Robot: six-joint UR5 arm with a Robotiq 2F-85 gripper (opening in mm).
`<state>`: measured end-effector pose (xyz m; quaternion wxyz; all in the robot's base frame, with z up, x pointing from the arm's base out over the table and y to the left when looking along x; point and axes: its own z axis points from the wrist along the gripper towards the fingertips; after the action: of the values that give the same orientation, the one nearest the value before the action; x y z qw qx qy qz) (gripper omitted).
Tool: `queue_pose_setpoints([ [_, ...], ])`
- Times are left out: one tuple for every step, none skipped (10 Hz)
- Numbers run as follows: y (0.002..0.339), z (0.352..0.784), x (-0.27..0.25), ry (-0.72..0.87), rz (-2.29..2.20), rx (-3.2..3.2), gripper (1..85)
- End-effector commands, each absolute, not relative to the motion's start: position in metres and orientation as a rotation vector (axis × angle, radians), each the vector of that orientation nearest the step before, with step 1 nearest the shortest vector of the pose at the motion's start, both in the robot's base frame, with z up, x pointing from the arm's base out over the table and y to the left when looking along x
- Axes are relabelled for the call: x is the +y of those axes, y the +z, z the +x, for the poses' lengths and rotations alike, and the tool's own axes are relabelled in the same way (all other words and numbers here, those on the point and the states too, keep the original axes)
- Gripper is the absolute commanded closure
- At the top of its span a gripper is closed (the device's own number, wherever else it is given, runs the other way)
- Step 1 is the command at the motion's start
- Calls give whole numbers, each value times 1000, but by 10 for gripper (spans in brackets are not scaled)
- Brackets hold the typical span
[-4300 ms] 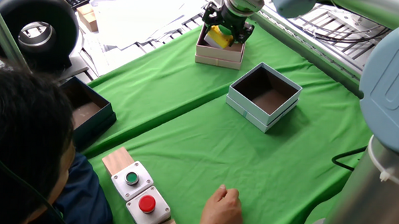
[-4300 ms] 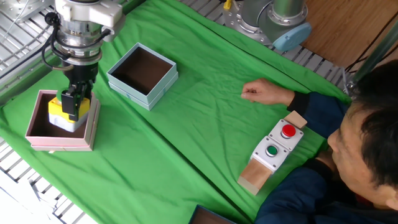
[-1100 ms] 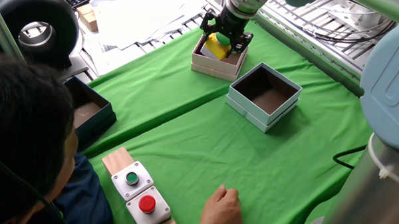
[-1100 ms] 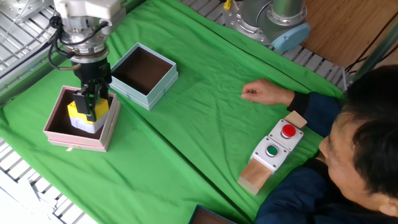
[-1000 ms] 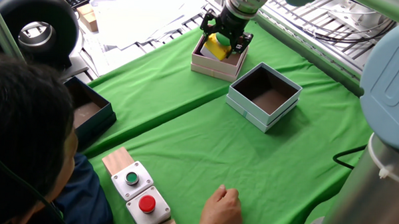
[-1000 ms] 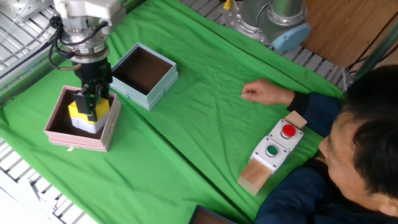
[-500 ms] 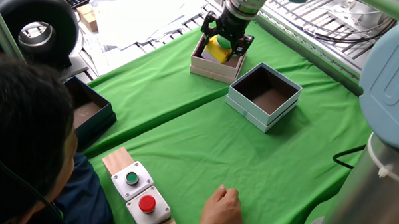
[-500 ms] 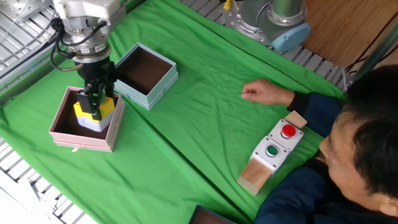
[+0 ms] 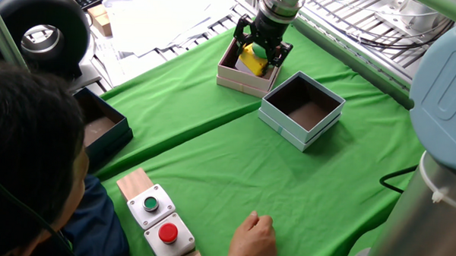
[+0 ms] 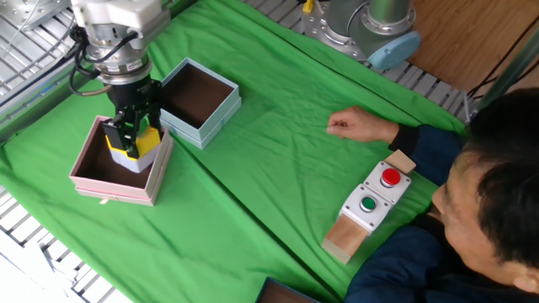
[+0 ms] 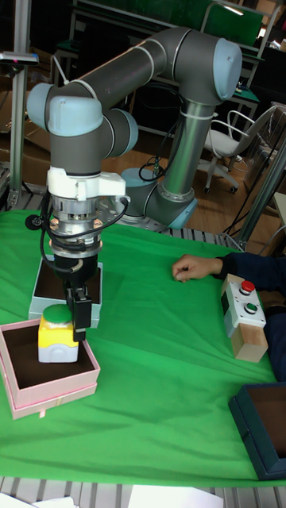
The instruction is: Move an object from one box to another
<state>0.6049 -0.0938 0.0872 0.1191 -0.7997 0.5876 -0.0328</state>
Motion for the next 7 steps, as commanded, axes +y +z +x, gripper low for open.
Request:
queue_pose_setpoints([
  [88,603,-93,-69,-2293,1772,847],
  [89,604,-94,-78,-2288,1780,847],
  [89,603,-93,-71,-2282,1784,847],
  [88,601,-92,-58,-2277,1793,847],
  [88,599,-91,-40,-2250,1833,847],
  [87,601,-98,-65,-2223,1888,847],
  [87,603,-103,-89,-2196,1931,847],
])
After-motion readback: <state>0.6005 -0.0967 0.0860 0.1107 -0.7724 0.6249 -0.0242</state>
